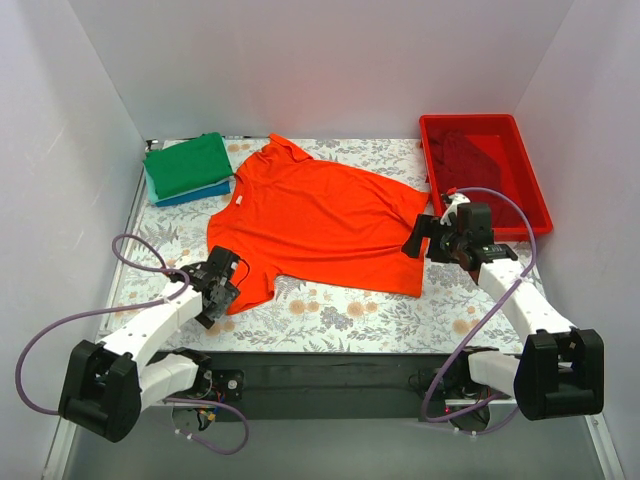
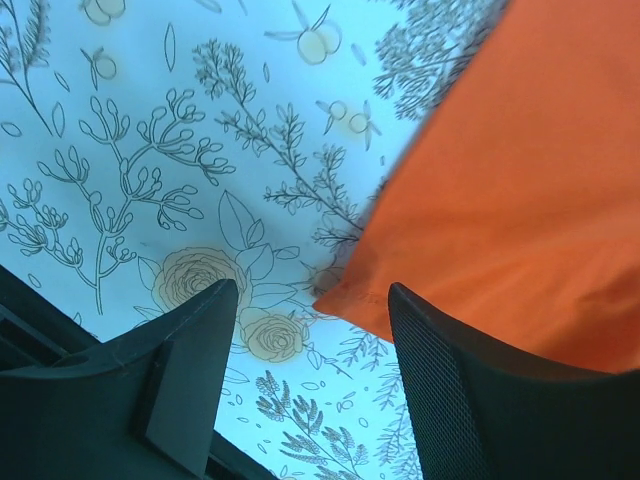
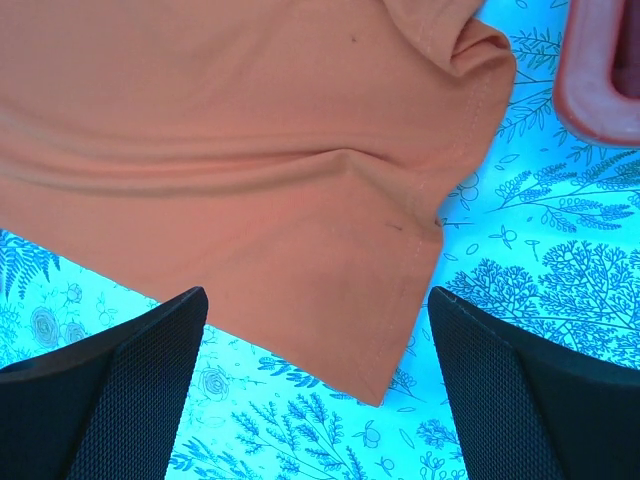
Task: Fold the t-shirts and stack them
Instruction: Fold the tshirt
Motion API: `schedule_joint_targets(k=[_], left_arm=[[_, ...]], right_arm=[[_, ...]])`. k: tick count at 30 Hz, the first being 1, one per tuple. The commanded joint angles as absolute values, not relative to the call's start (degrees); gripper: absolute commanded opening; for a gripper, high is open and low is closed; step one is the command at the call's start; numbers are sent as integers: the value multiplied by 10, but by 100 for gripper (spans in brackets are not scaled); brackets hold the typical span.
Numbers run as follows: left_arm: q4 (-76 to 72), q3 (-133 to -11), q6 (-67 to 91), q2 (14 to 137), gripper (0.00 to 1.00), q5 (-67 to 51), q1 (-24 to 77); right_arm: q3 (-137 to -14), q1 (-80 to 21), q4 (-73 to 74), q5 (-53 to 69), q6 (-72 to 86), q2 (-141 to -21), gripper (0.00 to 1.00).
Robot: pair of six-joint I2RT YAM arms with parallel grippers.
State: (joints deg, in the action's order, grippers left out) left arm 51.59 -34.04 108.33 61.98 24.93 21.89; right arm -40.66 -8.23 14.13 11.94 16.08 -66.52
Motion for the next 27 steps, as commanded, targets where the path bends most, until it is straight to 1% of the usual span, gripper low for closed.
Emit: schedule_joint_targets(k=[1, 6, 10, 11, 12, 14, 16, 19, 20, 22, 25, 27], left_arm=[[479, -314, 1107, 609, 60, 216, 221], [455, -297, 1101, 626, 60, 207, 221], [446, -289, 1099, 632, 55, 204, 221], [445, -289, 1098, 633, 53, 204, 221], [445, -288, 1098, 634, 49, 204, 221], [443, -283, 1097, 634, 47, 204, 221], [432, -278, 1093, 633, 42, 200, 221], [403, -266, 1085, 635, 37, 184, 221], [400, -263, 1084, 640, 35, 181, 221], [389, -259, 1080, 648, 25, 174, 221], [377, -252, 1075, 650, 18, 169, 221], [361, -246, 1071, 644, 7, 157, 221]], right_arm=[[-403, -70, 142, 148, 146, -649, 97], [-398, -64, 142, 154, 145, -643, 97], [-395, -60, 142, 155, 145, -639, 97], [-394, -59, 142, 154, 145, -638, 97], [-394, -58, 142, 155, 146, -635, 97], [-393, -58, 143, 155, 146, -634, 97], [-391, -58, 145, 155, 147, -630, 97], [-387, -58, 148, 152, 146, -626, 97], [-381, -58, 150, 151, 145, -626, 97], [-374, -57, 155, 149, 142, -622, 97], [-364, -58, 161, 141, 141, -614, 97], [-353, -57, 167, 133, 142, -610, 97]])
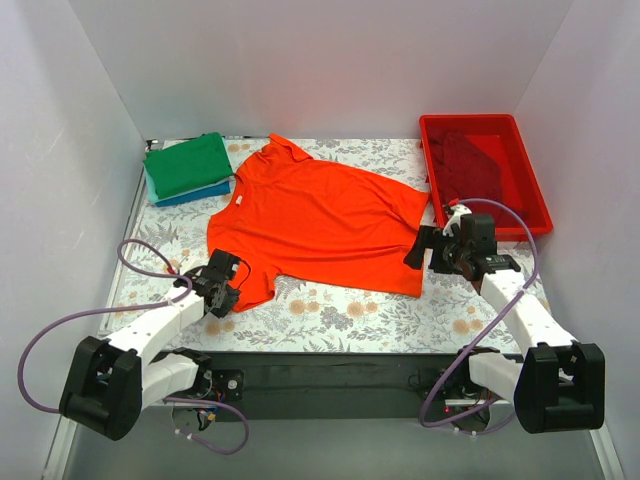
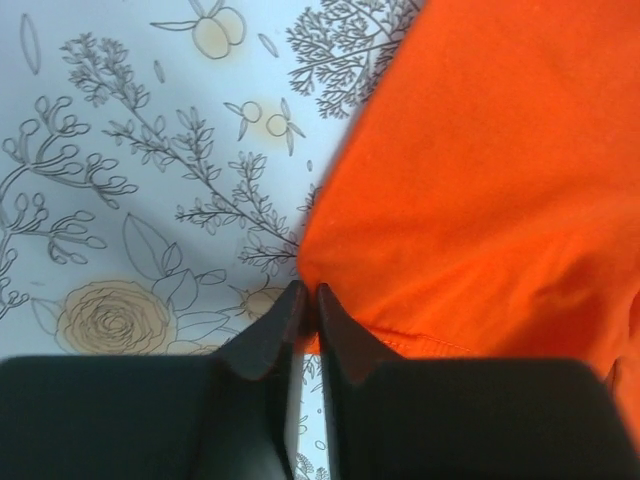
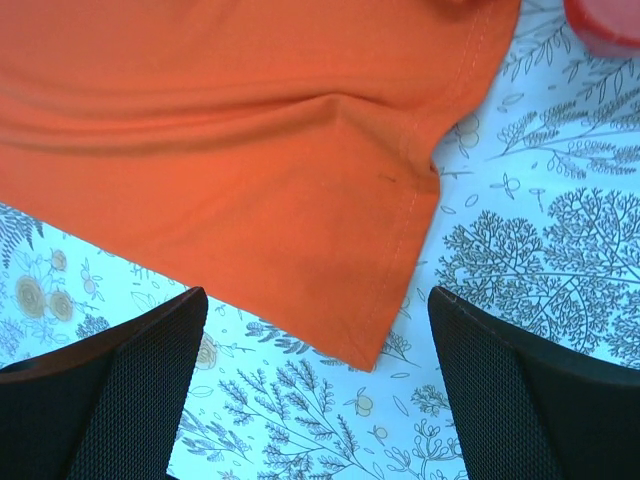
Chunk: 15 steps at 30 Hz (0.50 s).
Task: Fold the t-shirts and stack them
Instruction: Fold the tshirt
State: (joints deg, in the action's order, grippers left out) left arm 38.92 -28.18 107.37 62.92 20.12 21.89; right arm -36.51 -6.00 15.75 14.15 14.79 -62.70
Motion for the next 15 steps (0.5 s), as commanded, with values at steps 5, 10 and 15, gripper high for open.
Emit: schedule_joint_targets(k=[5, 10, 15], left_arm=[[352, -245, 1056, 628, 0, 142, 221], [368, -257, 1051, 587, 0, 141, 221], [402, -279, 1049, 553, 0, 154, 221]], right_arm=[[-330, -58, 200, 117, 155, -606, 93], [-293, -58, 206, 115, 163, -599, 91], [-289, -58, 201, 117, 172, -614, 84]])
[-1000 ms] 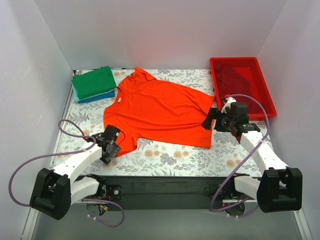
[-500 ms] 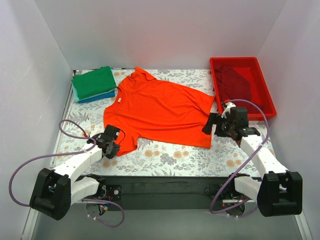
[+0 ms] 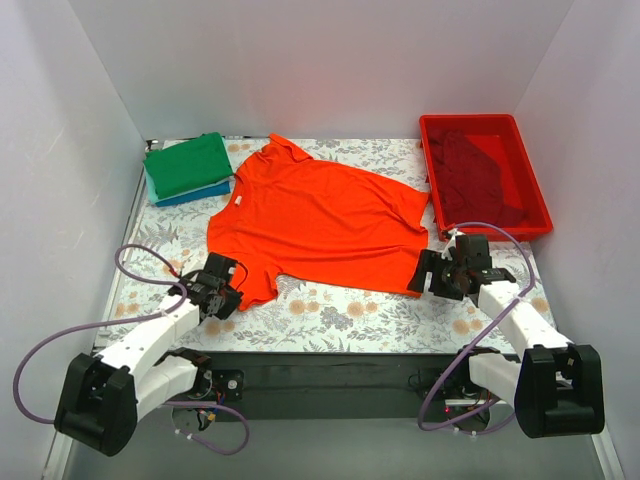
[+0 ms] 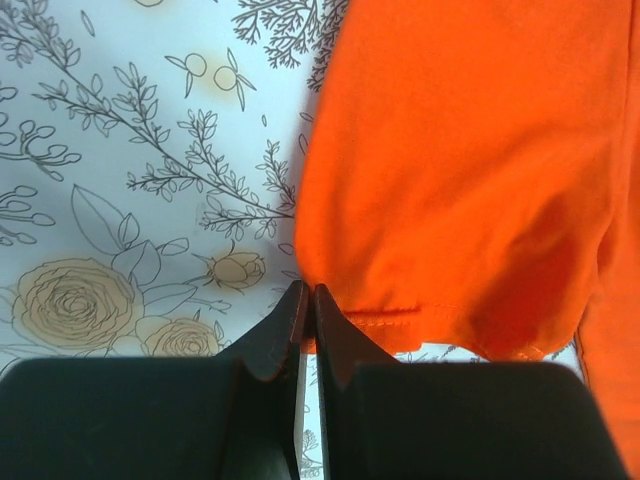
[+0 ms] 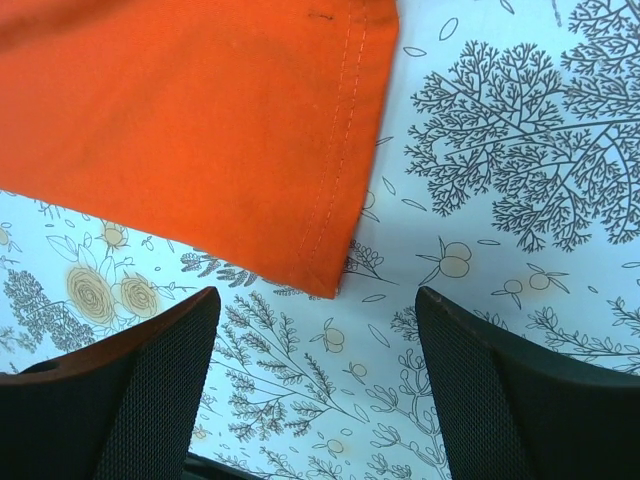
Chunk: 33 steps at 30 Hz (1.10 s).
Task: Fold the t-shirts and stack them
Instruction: Fold the tshirt
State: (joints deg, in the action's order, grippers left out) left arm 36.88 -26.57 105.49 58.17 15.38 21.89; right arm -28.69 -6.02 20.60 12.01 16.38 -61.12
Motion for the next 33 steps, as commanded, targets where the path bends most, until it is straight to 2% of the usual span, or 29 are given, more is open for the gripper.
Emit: schedule_joint_targets(k=[1, 6, 10, 13, 30, 33], left_arm=[[408, -281, 1049, 548, 0, 158, 221], [418, -282, 1049, 519, 0, 158, 221], [417, -278, 1050, 513, 0, 154, 221], [417, -277, 1050, 512, 0, 154, 221], [416, -278, 1049, 499, 0, 156, 221], [426, -296, 1047, 493, 0, 159, 221]], right_arm=[[-287, -57, 197, 119, 172, -620, 82], [-272, -58, 170, 117, 176, -646, 73], [-273, -62, 165, 119, 175, -662, 59], [-271, -65, 162, 113, 177, -661, 54], [-258, -95, 162, 95, 194, -672, 36], [-261, -96, 167, 96, 195, -682, 23]])
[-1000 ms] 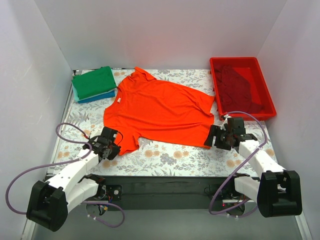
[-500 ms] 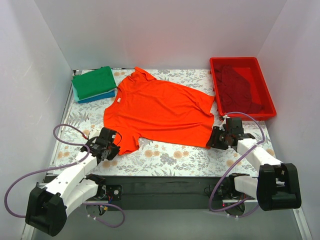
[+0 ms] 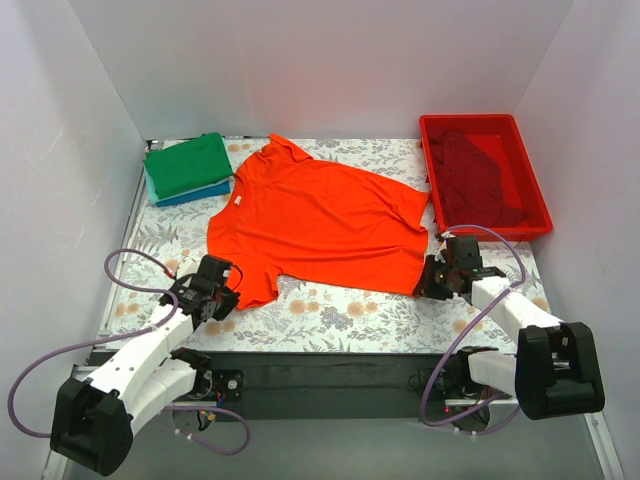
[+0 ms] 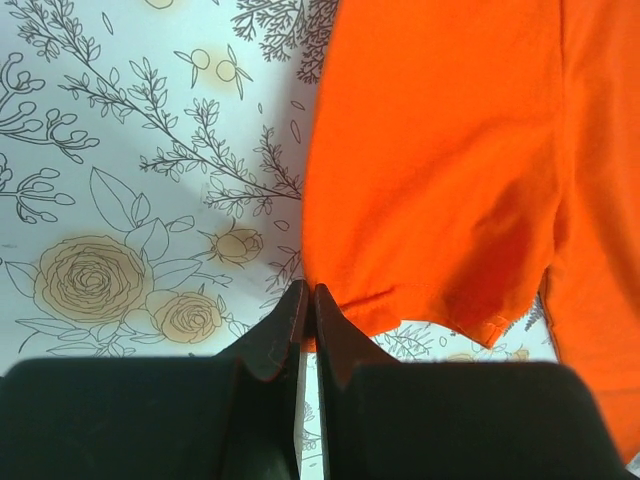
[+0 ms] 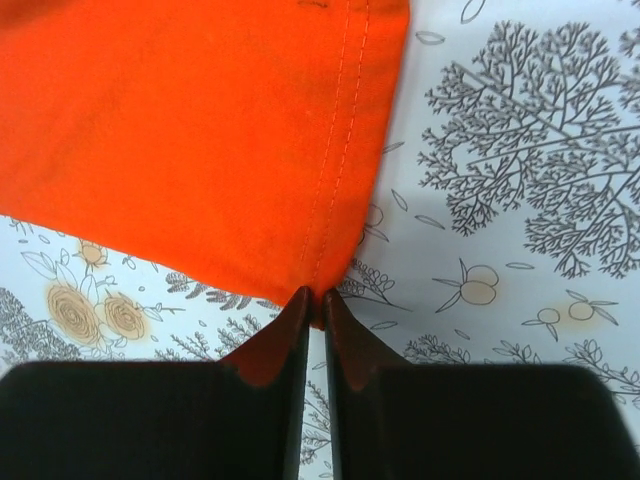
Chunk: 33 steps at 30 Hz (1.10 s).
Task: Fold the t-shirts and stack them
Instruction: Fold the tshirt
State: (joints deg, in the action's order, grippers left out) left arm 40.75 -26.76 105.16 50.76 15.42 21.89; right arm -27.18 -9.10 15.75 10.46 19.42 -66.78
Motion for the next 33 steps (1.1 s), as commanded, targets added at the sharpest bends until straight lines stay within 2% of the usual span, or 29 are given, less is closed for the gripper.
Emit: schedule_joint_targets(k=[1, 4, 15, 33], left_arm=[[431, -305, 1047, 491, 0, 159, 221], [449, -342, 1043, 486, 0, 170, 221], [530, -404, 1035, 429, 0, 190, 221], [653, -446, 1045, 325, 0, 186, 221]], right_arm=[[-262, -95, 175, 97, 194, -682, 13], [-270, -96, 200, 98, 199, -670, 1], [-301, -103, 342, 98, 228, -587, 1], [-319, -155, 474, 59, 278, -504, 1]])
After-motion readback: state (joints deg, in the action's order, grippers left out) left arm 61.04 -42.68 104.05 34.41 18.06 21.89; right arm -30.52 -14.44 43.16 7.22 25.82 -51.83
